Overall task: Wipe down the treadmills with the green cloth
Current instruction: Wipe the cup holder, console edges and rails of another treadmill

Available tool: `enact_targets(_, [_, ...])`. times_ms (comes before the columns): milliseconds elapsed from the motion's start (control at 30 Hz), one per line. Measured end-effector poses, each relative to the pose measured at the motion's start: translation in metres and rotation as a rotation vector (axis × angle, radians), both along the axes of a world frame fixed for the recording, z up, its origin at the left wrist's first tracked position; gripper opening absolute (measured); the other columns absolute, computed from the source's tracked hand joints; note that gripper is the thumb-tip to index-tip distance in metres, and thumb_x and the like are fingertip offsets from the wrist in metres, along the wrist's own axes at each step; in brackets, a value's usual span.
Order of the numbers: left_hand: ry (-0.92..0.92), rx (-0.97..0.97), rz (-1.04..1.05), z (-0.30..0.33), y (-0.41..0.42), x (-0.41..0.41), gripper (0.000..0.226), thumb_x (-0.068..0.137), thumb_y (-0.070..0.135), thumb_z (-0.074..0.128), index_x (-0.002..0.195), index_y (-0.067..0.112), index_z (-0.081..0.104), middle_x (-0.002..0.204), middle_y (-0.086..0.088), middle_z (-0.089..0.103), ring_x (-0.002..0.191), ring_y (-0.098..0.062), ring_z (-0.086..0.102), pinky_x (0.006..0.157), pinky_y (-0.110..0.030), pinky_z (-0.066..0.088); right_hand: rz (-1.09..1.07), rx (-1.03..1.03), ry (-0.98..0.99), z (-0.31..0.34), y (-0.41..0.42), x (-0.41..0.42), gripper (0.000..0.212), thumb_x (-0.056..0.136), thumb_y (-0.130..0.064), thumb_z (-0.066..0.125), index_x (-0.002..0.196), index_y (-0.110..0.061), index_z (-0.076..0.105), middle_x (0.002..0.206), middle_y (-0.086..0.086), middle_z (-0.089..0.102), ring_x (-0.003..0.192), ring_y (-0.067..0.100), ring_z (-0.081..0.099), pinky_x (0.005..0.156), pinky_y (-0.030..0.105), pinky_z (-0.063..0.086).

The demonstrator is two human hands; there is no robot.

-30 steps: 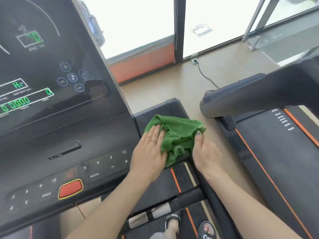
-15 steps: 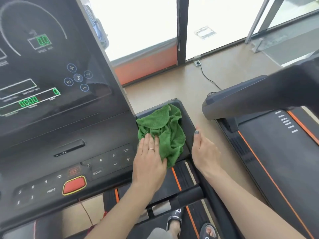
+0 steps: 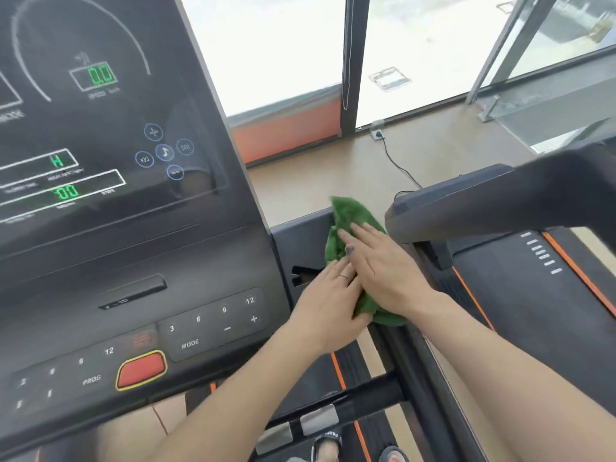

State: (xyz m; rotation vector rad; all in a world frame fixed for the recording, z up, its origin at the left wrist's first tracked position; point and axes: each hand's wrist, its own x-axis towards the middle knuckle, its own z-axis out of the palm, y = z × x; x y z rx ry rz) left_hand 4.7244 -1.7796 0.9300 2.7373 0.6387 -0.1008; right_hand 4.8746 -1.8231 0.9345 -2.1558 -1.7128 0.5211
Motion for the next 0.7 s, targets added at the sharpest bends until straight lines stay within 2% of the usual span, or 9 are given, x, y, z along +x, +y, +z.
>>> enact_targets(67, [-0.033, -0.036, 0.069, 0.009, 0.009, -0.03, 0.073, 0.089, 0.049, 0.053, 0.156, 0.024, 0.036, 0.166, -0.006, 0.022, 0.155, -0.02, 0.012, 0.126, -0.038, 0.014, 0.008, -0.067, -0.065, -0.019, -0.009, -0.007, 0.065, 0.1, -0.049, 0.006, 0.156, -0.027, 0.03, 0.167, -0.002, 0.015, 0.154, 0.014, 0.002, 0.126, 0.034, 0.005])
enact_targets(100, [-0.081, -0.02, 0.134, 0.014, 0.018, -0.045, 0.067, 0.088, 0.045, 0.057, 0.15, 0.023, 0.046, 0.163, -0.006, 0.031, 0.153, -0.021, 0.02, 0.124, -0.04, 0.021, -0.028, -0.056, -0.112, -0.026, -0.014, -0.013, 0.064, 0.101, -0.048, 0.008, 0.156, -0.024, 0.032, 0.166, 0.0, 0.017, 0.155, 0.017, 0.004, 0.126, 0.037, 0.009])
enact_targets(167, [-0.158, 0.084, 0.293, 0.02, 0.036, -0.065, 0.054, 0.087, 0.032, 0.065, 0.136, 0.012, 0.059, 0.149, -0.008, 0.05, 0.144, -0.024, 0.04, 0.117, -0.043, 0.036, -0.093, -0.042, -0.206, -0.033, -0.029, -0.028, 0.061, 0.103, -0.046, 0.017, 0.155, -0.019, 0.035, 0.165, 0.003, 0.022, 0.154, 0.021, 0.012, 0.123, 0.042, 0.018])
enact_targets(233, [-0.086, 0.228, 0.35, 0.016, 0.053, -0.071, 0.053, 0.09, 0.026, 0.065, 0.137, 0.002, 0.058, 0.145, -0.013, 0.054, 0.139, -0.028, 0.047, 0.116, -0.045, 0.038, -0.092, -0.053, -0.269, -0.033, -0.035, -0.041, 0.061, 0.102, -0.043, 0.022, 0.155, -0.015, 0.033, 0.163, 0.004, 0.025, 0.153, 0.022, 0.015, 0.122, 0.043, 0.016])
enact_targets(333, [0.027, 0.368, 0.261, 0.005, 0.063, -0.067, 0.057, 0.094, 0.027, 0.058, 0.143, -0.002, 0.052, 0.151, -0.016, 0.048, 0.142, -0.028, 0.043, 0.12, -0.042, 0.033, -0.027, -0.097, -0.283, -0.027, -0.015, -0.037, 0.061, 0.103, -0.041, 0.011, 0.158, -0.018, 0.021, 0.166, -0.001, 0.015, 0.154, 0.016, 0.003, 0.124, 0.04, 0.005])
enact_targets(433, [-0.019, 0.359, 0.257, -0.002, 0.066, -0.067, 0.058, 0.091, 0.015, 0.057, 0.146, -0.001, 0.048, 0.154, -0.015, 0.045, 0.144, -0.027, 0.041, 0.121, -0.04, 0.031, -0.016, -0.121, -0.293, -0.023, 0.049, -0.026, 0.058, 0.104, -0.039, 0.006, 0.16, -0.022, 0.008, 0.167, -0.005, 0.004, 0.154, 0.013, -0.008, 0.125, 0.041, -0.002])
enact_targets(500, [-0.102, 0.317, 0.274, -0.004, 0.07, -0.069, 0.062, 0.087, 0.005, 0.051, 0.149, 0.002, 0.045, 0.156, -0.012, 0.043, 0.146, -0.024, 0.038, 0.121, -0.038, 0.031, 0.051, -0.151, -0.286, -0.023, 0.091, -0.035, 0.059, 0.103, -0.039, 0.001, 0.16, -0.023, 0.005, 0.167, -0.007, 0.001, 0.154, 0.014, -0.006, 0.125, 0.043, -0.004])
enact_targets(600, [-0.233, 0.224, 0.333, -0.002, 0.075, -0.074, 0.065, 0.087, 0.005, 0.031, 0.15, 0.005, 0.044, 0.158, -0.006, 0.041, 0.146, -0.019, 0.037, 0.12, -0.035, 0.032, 0.233, -0.139, -0.275, -0.025, 0.116, -0.059, 0.072, 0.094, -0.039, -0.01, 0.16, -0.022, 0.009, 0.168, -0.006, 0.007, 0.155, 0.017, 0.0, 0.125, 0.043, 0.0])
enact_targets(700, [-0.295, 0.185, 0.374, -0.001, 0.08, -0.074, 0.063, 0.09, 0.008, 0.025, 0.15, 0.007, 0.045, 0.158, -0.003, 0.041, 0.147, -0.015, 0.036, 0.121, -0.03, 0.028, 0.27, -0.098, -0.226, -0.026, 0.097, -0.068, 0.065, 0.1, -0.037, -0.003, 0.16, -0.02, 0.017, 0.167, -0.006, 0.01, 0.155, 0.016, 0.001, 0.126, 0.041, 0.001])
